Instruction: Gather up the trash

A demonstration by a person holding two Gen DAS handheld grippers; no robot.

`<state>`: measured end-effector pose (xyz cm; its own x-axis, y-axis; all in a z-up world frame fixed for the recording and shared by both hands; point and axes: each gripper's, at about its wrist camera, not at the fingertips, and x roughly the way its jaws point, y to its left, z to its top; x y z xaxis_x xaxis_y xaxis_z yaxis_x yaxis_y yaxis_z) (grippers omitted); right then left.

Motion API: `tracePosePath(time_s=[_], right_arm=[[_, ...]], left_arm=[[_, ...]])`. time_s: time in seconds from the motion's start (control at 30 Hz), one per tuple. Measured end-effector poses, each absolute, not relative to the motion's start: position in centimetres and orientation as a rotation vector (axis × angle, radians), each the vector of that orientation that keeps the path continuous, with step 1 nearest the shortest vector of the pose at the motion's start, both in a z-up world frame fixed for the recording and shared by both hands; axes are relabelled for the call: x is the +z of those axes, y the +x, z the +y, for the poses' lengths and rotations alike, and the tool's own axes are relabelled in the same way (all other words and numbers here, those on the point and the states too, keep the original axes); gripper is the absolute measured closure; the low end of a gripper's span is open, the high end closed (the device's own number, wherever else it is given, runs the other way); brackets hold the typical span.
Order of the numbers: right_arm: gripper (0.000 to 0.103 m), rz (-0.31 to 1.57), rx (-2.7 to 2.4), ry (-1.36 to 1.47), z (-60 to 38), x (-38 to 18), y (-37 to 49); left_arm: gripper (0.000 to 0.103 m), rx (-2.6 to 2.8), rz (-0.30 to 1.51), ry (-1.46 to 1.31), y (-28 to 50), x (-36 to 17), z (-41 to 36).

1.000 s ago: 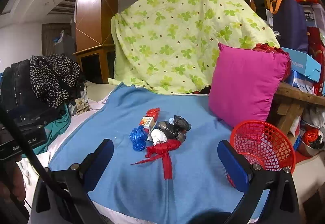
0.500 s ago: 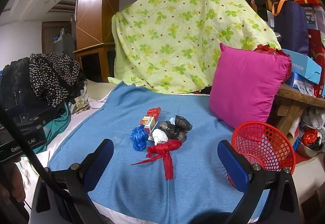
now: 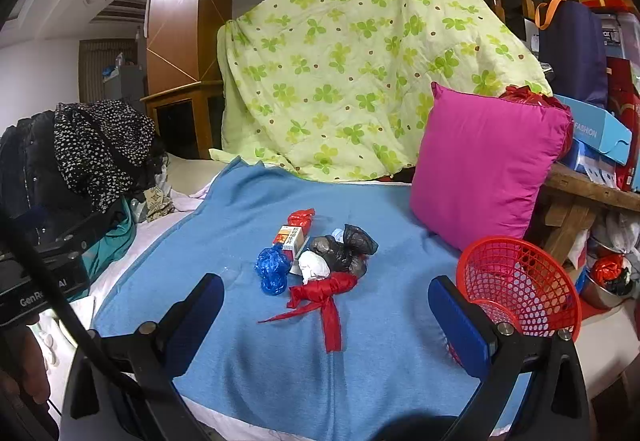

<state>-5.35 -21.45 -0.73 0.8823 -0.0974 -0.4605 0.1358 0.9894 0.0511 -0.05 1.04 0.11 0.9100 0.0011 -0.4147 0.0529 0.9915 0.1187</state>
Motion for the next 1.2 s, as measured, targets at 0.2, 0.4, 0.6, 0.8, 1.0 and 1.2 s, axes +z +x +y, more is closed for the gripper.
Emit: tracePosePath(time_s=[0.2, 0.4, 0.6, 0.8, 1.0, 1.2], right_arm=[[0.0, 0.471, -0.123, 0.075, -21.5, -0.6, -5.3], [0.0, 0.495, -0.125, 0.079, -21.3, -0.5, -4.7], [0.0, 0.546, -0.126, 0.122, -21.4, -0.6, -3.6], [0.0, 0.519, -0.126, 0.101, -22.1, -1.7, -2.3], [0.0, 0.604, -0.09, 0.167, -24.8, -5.8, 2.5], [0.0, 0.727, -0.077, 0.243, -27.0, -11.2, 8.4]], left_arm=[[0.0, -0.024, 0.466, 0.138, 0.3, -0.3, 1.0], [0.0, -0.023, 0.522, 0.15, 0.8, -0.3, 1.0], [0.0, -0.015, 0.529, 0.155, 1.6, -0.9, 0.9], [0.0, -0.011, 0.54, 0.17, 3.2, -2.6, 1.3], [0.0, -0.025, 0.63, 0.126, 7.5, -7.4, 3.1], [0.0, -0.018, 0.721, 0.098, 11.7, -11.7, 4.3]])
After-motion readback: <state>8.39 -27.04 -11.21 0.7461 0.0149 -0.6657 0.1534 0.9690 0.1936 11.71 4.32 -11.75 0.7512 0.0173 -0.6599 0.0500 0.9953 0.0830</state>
